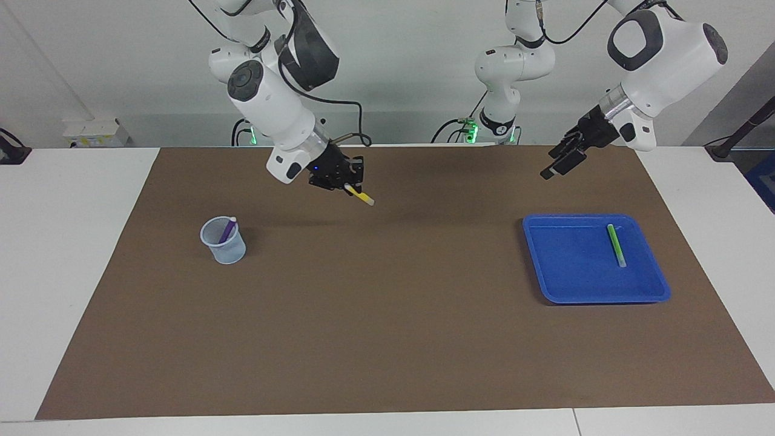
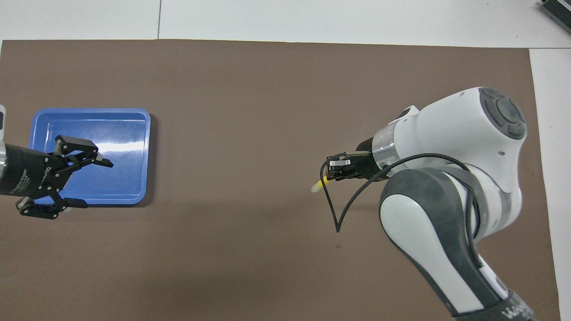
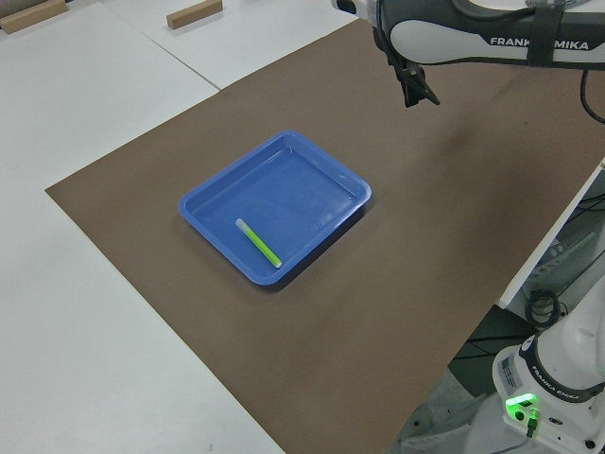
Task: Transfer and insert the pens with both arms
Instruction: 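Move the yellow pen into the clear cup with the right gripper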
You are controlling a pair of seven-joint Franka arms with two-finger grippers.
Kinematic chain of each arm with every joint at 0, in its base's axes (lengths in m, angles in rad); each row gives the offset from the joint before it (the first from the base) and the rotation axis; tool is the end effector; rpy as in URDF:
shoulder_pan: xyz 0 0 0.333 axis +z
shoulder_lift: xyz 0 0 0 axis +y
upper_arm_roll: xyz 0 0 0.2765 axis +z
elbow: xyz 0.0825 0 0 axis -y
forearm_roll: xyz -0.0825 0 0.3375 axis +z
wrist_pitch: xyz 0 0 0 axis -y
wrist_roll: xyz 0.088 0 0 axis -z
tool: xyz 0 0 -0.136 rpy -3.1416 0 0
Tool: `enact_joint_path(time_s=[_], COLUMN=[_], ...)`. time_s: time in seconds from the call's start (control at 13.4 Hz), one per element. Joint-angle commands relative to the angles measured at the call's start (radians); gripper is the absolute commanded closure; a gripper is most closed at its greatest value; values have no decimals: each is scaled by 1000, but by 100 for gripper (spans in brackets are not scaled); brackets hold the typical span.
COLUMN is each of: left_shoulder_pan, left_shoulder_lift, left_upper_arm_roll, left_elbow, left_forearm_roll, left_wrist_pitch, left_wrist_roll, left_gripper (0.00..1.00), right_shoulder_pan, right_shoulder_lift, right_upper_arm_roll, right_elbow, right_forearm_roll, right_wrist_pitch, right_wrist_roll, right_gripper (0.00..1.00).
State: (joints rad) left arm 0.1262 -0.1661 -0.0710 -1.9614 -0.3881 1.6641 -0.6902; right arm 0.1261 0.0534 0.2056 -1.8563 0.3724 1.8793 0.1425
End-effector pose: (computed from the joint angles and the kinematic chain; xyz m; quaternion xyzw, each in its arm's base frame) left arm 0.4568 -0.0243 0.4867 0.9015 0.3862 -0.1187 0.1554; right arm 0.4883 0.2064 0.4393 -0.9828 -0.0341 0.0568 0.1724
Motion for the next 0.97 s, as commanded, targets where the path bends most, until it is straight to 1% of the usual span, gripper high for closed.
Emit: enact_joint_path(time_s=[0.0,0.15,0.22,0.37,0.45,0.6,0.75,0.9], left_shoulder_pan=[58,105,127,151,165,176,203,217], left_shoulder_lift=[-33,-29,-26,-20,-15,16,57,106], left_upper_arm_roll=[-4,-4,-4,-4,-4,-4,-4,-4], left_elbow=[-30,-30,-30,-31,-31,-33,-33,-31], left_forearm_roll=[107,178,190,247,268,320,353,363], left_wrist_pitch=[-7,11,22,60,87,141,207,276], left_wrist_roll=[220,386,456,598,667,774,877,943], left_gripper=[0,0,0,0,0,0,0,0], right_shoulder_pan=[-46,-100,-109,-149,-176,-220,-217,-223], right_shoulder_lift=[-32,-33,-33,-37,-35,-26,-23,-23], right_upper_arm_roll=[12,11,12,12,12,12,14,14], right_elbow=[-6,-6,-4,-11,-15,-18,-18,-37], right_forearm_roll=[-156,-248,-321,-482,-528,-547,-607,-612], right_wrist_pitch=[-106,-144,-155,-148,-129,-91,-60,-1], right_wrist_roll=[-177,-335,-404,-631,-746,-886,-954,-1023], right_gripper=[100,100,100,100,100,100,100,100])
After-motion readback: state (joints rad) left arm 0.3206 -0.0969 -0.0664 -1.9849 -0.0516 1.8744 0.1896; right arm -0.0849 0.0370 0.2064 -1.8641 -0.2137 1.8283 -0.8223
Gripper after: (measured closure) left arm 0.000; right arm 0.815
